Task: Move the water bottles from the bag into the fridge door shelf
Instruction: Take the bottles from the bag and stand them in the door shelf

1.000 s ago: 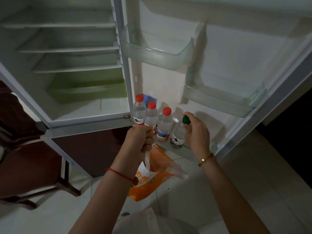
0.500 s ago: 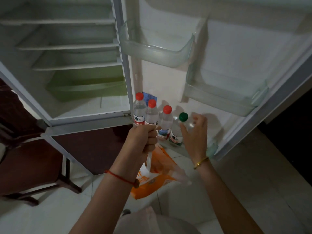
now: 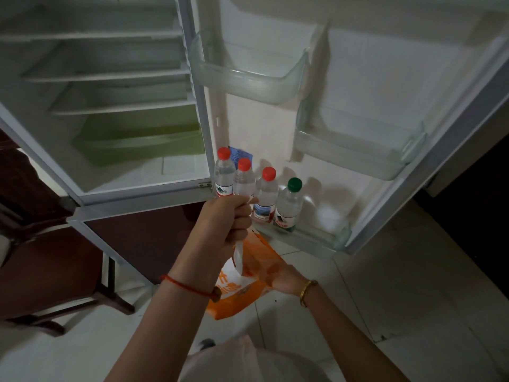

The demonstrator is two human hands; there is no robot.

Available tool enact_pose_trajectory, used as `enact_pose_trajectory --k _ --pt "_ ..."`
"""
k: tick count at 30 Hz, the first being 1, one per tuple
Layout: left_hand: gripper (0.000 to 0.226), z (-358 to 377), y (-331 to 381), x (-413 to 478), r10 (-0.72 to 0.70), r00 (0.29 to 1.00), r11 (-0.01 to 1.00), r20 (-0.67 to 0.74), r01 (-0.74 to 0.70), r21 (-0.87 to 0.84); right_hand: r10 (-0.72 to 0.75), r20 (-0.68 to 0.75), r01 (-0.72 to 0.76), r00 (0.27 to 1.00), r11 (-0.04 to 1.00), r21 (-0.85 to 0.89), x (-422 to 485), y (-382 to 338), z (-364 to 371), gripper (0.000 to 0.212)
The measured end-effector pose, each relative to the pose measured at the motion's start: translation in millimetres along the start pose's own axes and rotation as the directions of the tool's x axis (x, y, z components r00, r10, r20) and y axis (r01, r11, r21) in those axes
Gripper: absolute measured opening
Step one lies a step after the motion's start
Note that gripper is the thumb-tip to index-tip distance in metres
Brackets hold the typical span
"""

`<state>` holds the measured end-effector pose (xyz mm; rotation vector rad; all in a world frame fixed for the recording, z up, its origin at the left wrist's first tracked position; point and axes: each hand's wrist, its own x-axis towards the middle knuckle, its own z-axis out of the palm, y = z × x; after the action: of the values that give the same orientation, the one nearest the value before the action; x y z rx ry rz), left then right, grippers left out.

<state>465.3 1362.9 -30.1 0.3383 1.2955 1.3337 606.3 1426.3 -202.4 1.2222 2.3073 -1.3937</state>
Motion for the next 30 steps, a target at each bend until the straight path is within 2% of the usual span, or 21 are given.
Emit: enact_pose_trajectory --k 1,4,6,9,12,14,15,18,20,23,26,30 --pt "0.019 0.1 0.6 -1.1 0.003 1.000 1.000 0.001 -0.003 -0.006 -0.026 0.005 0.026 1.000 0.999 0.023 1.0 2.5 2.5 0.009" --pt "0.019 1.3 1.8 -3.8 0.006 1.000 1.000 0.013 -0.006 -0.014 -0.042 0.040 0.032 0.998 0.973 0.230 -5.2 -3.0 7.2 0.026" --pt "0.020 2.1 1.1 -5.6 0.011 1.000 1.000 0.015 -0.011 -0.014 0.022 -0.042 -0.009 0.999 0.958 0.287 -1.1 -2.0 14.1 0.011" --pt "0.022 2.2 -0.4 -7.1 0.026 1.000 1.000 0.010 -0.026 -0.006 0.075 -0.075 -0.057 0.994 0.976 0.212 12.7 6.3 21.4 0.034" --pt "0.026 2.2 -1.0 -8.8 0.026 1.000 1.000 0.011 -0.026 -0.018 0.168 -0.081 -0.159 0.982 0.981 0.110 19.2 16.7 26.8 0.036" --pt "0.030 1.2 -1.8 -10.2 0.028 1.000 0.999 0.004 -0.027 -0.017 0.247 -0.191 -0.247 0.950 0.969 0.023 18.6 16.4 30.5 0.037" --pt "0.032 0.9 -2.6 -10.8 0.028 1.000 1.000 0.002 -0.028 -0.014 0.254 -0.266 -0.271 0.930 0.962 -0.030 18.9 16.9 32.1 0.045" --pt "0.028 2.2 -3.5 -13.7 0.031 0.999 1.000 0.016 -0.031 -0.001 0.317 -0.252 -0.356 0.914 0.927 -0.122 25.8 24.6 40.0 0.083" --pt "0.025 3.9 -3.2 -15.4 0.029 0.999 1.000 0.030 -0.029 0.004 0.304 -0.245 -0.362 0.921 0.899 -0.246 25.5 28.6 39.4 0.094" --pt "0.025 7.3 -3.6 -16.7 0.018 0.999 1.000 0.043 -0.018 0.001 0.295 -0.236 -0.365 0.926 0.860 -0.356 21.1 31.1 34.8 0.094" --pt "0.020 10.2 -3.2 -18.1 0.012 0.998 1.000 0.056 -0.012 0.004 0.270 -0.290 -0.357 0.918 0.882 -0.308 19.4 30.7 31.3 0.072" --pt "0.025 9.6 -2.8 -20.1 0.014 0.998 1.000 0.056 -0.014 -0.002 0.241 -0.311 -0.369 0.919 0.802 -0.470 10.3 26.5 24.0 0.061"
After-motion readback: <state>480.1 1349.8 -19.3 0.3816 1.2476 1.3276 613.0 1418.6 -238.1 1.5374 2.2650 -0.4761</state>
